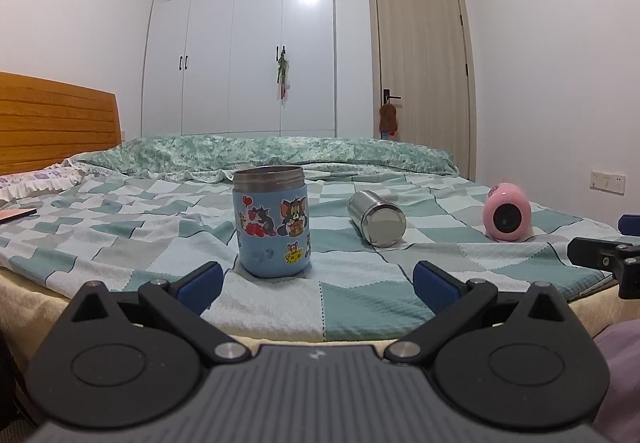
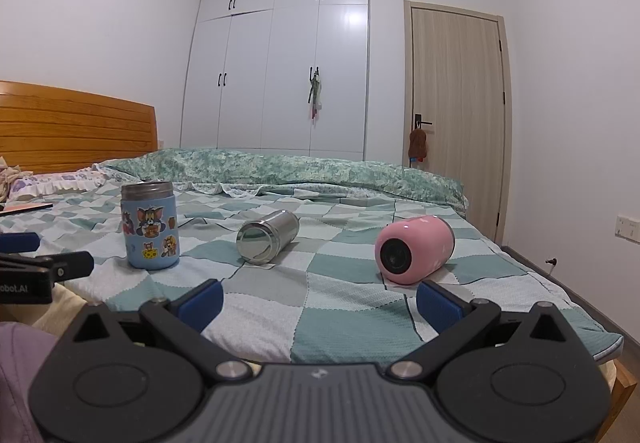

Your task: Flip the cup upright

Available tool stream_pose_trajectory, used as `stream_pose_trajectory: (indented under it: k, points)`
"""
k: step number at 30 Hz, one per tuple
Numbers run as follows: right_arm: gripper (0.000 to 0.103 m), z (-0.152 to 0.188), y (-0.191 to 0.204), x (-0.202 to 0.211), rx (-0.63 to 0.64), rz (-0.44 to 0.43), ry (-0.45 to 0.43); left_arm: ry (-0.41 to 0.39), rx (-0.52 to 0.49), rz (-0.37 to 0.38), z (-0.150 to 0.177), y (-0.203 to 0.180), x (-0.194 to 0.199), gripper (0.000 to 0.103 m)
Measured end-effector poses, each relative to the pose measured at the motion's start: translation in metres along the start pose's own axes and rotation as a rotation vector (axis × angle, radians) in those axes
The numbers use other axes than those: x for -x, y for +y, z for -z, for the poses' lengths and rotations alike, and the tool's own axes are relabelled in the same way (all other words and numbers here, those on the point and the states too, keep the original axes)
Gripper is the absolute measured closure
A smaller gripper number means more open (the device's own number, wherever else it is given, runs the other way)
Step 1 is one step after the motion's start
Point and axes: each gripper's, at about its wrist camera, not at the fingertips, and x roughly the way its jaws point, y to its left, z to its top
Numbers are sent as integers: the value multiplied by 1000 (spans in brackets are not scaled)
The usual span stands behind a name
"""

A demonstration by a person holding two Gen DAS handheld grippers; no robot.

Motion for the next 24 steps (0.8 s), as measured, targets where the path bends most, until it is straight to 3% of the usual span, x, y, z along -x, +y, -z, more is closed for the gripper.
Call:
stream_pose_trajectory:
  k: [24]
  points:
    - [0, 0, 1, 1, 3, -1, -4, -12, -4, 2, -1, -1, 3, 0]
